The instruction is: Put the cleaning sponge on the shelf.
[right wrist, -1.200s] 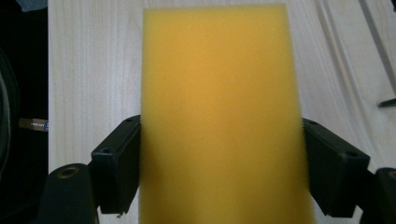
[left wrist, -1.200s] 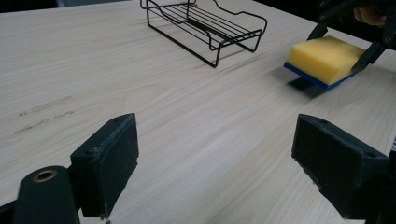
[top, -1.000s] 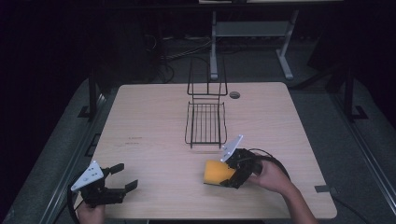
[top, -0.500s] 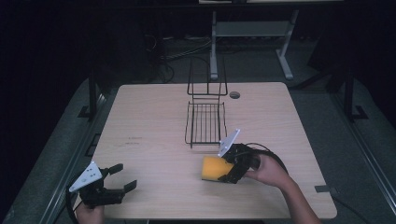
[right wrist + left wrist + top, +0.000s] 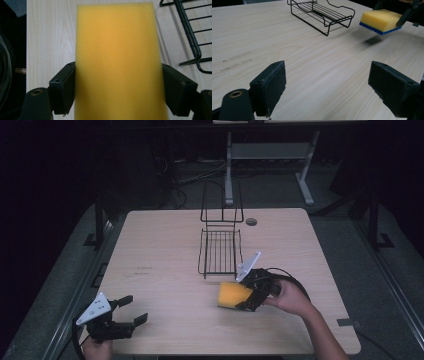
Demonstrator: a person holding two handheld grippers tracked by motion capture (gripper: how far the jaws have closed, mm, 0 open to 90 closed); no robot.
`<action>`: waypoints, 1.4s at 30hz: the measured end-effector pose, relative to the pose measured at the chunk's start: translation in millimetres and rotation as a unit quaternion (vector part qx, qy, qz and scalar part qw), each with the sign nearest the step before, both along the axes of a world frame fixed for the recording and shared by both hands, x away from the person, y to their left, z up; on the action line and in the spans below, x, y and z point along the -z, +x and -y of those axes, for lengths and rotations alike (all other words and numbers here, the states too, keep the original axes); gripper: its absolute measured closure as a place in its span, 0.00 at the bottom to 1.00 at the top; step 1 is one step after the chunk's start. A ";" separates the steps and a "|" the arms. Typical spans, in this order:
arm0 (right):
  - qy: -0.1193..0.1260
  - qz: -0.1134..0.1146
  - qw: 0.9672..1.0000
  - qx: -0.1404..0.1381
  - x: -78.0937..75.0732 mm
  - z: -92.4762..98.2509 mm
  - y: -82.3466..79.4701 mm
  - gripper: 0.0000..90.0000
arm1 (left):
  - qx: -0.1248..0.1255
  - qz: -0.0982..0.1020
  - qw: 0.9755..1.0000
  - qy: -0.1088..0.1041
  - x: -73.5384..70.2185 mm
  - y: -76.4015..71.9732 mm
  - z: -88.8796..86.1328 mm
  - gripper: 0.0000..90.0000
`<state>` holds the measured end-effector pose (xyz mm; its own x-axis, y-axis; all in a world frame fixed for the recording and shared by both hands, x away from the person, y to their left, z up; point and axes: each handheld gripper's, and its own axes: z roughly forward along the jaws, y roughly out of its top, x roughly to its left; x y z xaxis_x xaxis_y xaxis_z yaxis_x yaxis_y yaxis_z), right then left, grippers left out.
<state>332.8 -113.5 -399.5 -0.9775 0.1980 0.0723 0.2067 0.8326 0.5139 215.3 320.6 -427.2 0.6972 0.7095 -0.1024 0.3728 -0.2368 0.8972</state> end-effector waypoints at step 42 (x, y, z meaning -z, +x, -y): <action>-0.012 0.003 1.000 -0.007 -13.9 -29.0 48.7 0.25 | -0.003 0.003 1.000 -0.005 -1.3 -1.4 -2.1 0.16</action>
<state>381.5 -84.5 -385.6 -0.9806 0.1864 0.0610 0.1919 0.8471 0.4955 213.9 322.6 -425.9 0.6938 0.7123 -0.1061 0.3688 -0.2249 0.9019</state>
